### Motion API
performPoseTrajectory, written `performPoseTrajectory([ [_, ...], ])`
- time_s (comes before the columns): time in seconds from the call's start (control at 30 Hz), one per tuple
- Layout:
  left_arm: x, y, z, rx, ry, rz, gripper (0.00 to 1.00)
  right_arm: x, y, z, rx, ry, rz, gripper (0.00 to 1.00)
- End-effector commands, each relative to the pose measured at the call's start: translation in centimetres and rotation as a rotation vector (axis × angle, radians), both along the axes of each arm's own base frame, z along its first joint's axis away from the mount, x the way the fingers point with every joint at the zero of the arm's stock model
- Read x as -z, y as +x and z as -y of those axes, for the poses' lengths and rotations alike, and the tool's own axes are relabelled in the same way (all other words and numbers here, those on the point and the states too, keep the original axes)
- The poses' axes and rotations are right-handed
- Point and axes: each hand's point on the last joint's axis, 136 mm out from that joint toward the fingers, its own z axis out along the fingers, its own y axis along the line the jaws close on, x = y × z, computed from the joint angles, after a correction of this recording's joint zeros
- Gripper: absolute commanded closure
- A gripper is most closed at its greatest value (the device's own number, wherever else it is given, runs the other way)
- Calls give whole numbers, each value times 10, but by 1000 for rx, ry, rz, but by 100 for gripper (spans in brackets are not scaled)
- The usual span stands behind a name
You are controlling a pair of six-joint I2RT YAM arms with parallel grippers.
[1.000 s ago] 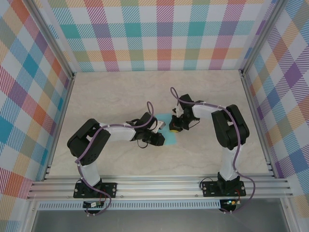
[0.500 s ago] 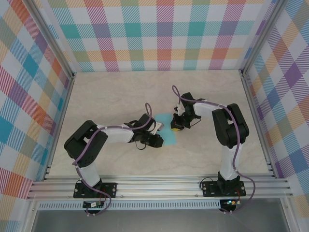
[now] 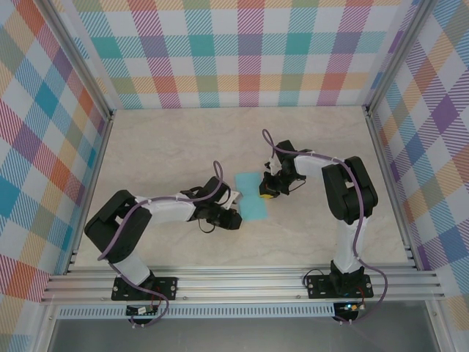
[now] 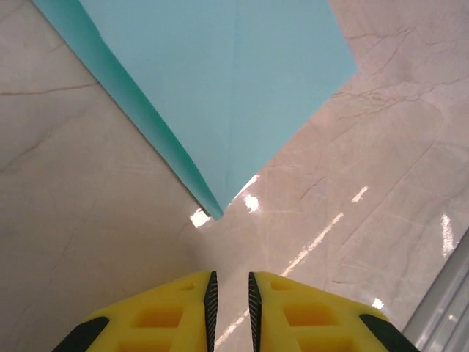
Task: Fold a paper plane with a square sheet of paper (fold left side to right side)
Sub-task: Fold the triangle a second time at the center of the table.
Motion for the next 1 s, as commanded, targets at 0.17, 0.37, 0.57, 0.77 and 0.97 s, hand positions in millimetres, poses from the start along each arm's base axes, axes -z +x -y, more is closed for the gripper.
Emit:
performPoseTrajectory([
  [0.17,-36,16,33,48,-126,-16,79,18,9,17,17,-84,19,97],
  [0.37,-3,17,34,61,-52,-58,79,13,9,16,19,-75,28,96],
  [0.57,17,13,17,24,24,-60,81,-9,12,12,11,-38,77,96],
  [0.77,26,4,9,19,35,-78,84,-41,4,6,-2,36,128,97],
  [0.97,28,1,9,24,30,-87,86,-54,-30,-14,-66,98,117,98],
])
